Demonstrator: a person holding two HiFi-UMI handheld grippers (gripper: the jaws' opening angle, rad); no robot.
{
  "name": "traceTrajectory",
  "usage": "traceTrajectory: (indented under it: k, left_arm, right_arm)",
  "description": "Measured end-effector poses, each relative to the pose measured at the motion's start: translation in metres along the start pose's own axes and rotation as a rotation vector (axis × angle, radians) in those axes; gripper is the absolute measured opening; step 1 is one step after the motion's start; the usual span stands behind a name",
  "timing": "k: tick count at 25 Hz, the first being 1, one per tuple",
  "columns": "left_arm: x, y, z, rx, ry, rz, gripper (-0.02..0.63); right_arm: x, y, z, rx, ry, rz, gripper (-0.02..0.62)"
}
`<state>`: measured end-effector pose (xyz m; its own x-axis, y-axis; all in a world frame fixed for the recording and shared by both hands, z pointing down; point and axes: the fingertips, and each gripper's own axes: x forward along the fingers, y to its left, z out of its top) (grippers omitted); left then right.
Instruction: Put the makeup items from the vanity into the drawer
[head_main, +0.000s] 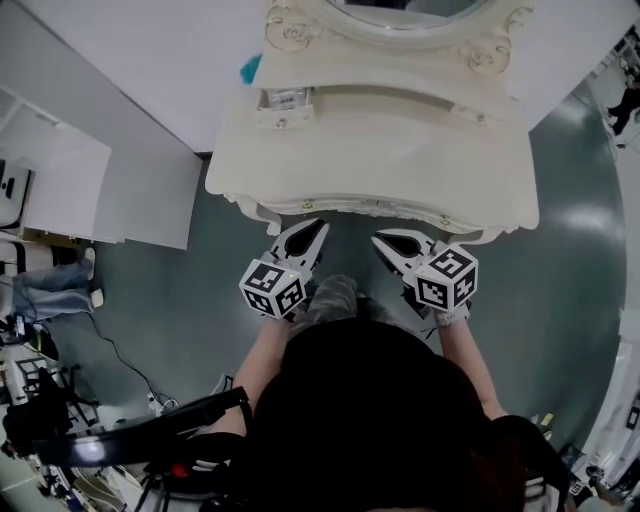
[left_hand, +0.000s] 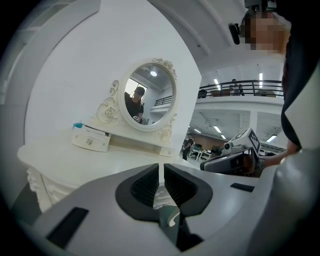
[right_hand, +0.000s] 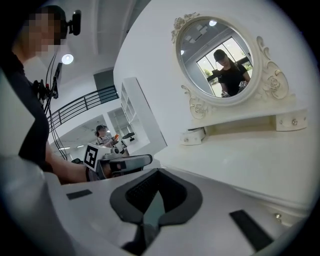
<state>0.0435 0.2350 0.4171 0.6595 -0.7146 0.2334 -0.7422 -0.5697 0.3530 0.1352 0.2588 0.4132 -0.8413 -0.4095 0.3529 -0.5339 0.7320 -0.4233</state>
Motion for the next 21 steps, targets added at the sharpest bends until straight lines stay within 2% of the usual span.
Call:
traceTrajectory:
  k: [4, 9, 21]
  left_arm:
    - [-0.002, 0.002, -0.002, -0.025, -0.016, 0.007, 0.041]
    - [0.002, -0.004, 0.000, -0.018, -0.023, -0.026, 0.041]
    - [-0.009, 0.019, 0.007, -0.037, -0.025, -0.003, 0.041]
  right_arm:
    - [0.001, 0.004, 0.000, -0.057, 0.032, -0.019, 0.021]
    - [-0.001, 0.000, -0.008, -0.026, 0.050, -0.028, 0.021]
    - [0.028, 0.002, 0.006, -0.030, 0.035, -0.051, 0.021]
